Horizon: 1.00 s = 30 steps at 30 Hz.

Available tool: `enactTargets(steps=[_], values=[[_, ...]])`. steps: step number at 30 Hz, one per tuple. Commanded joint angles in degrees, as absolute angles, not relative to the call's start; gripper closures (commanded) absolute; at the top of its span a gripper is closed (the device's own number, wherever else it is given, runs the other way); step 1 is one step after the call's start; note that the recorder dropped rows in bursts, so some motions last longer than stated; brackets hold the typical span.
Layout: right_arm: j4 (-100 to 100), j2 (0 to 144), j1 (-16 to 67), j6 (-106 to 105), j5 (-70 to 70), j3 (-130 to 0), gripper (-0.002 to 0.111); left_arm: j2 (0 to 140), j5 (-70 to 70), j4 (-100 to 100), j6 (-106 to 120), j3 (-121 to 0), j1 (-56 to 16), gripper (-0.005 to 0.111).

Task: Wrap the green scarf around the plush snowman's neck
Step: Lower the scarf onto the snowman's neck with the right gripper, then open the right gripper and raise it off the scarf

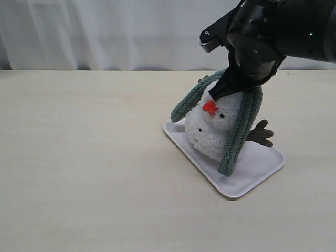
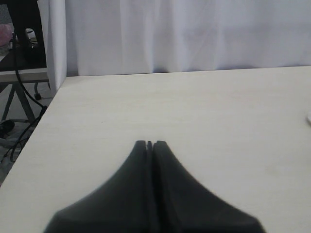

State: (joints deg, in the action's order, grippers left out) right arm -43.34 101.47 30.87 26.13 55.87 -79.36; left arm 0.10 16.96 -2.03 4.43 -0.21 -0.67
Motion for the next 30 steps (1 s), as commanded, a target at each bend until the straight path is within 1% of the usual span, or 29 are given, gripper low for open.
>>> enactTargets(steps=[1, 3, 5, 8, 12, 18, 25, 26, 27, 30], values=[[-43.25, 101.42, 30.53, 26.59, 57.99, -79.17, 0.065, 0.00, 16.34, -2.27, 4.33, 0.00, -0.36, 0.107], [-43.25, 101.27, 30.53, 27.36, 60.14, -79.17, 0.057, 0.00, 16.34, -2.27, 4.33, 0.00, -0.36, 0.107], [-43.25, 100.87, 30.53, 28.46, 62.30, -79.40, 0.052, 0.00, 16.34, -2.27, 4.33, 0.00, -0.36, 0.107], [-41.83, 99.88, 30.53, 28.64, 65.96, -81.06, 0.051, 0.00, 16.34, -2.27, 4.33, 0.00, -0.36, 0.107], [-36.88, 97.03, 30.53, 26.28, 64.31, -81.90, 0.051, 0.00, 16.34, -2.27, 4.33, 0.00, -0.36, 0.107], [-28.58, 93.19, 30.53, 21.20, 60.98, -81.90, 0.060, 0.00, 16.34, -2.27, 4.33, 0.00, -0.36, 0.107], [-30.46, 91.60, 30.53, 20.42, 63.57, -80.29, 0.067, 0.00, 16.34, -2.27, 4.33, 0.00, -0.36, 0.107], [-31.08, 91.51, 30.53, 20.42, 63.01, -79.48, 0.070, 0.00, 16.34, -2.16, 4.33, 0.00, -0.36, 0.107], [-32.03, 91.39, 30.53, 20.54, 62.32, -78.42, 0.075, 0.00, 16.34, -2.16, 4.33, 0.00, -0.36, 0.107], [-34.44, 91.39, 30.53, 23.32, 58.97, -75.09, 0.094, 0.00, 16.34, -2.05, 4.33, 0.00, -0.36, 0.107]])
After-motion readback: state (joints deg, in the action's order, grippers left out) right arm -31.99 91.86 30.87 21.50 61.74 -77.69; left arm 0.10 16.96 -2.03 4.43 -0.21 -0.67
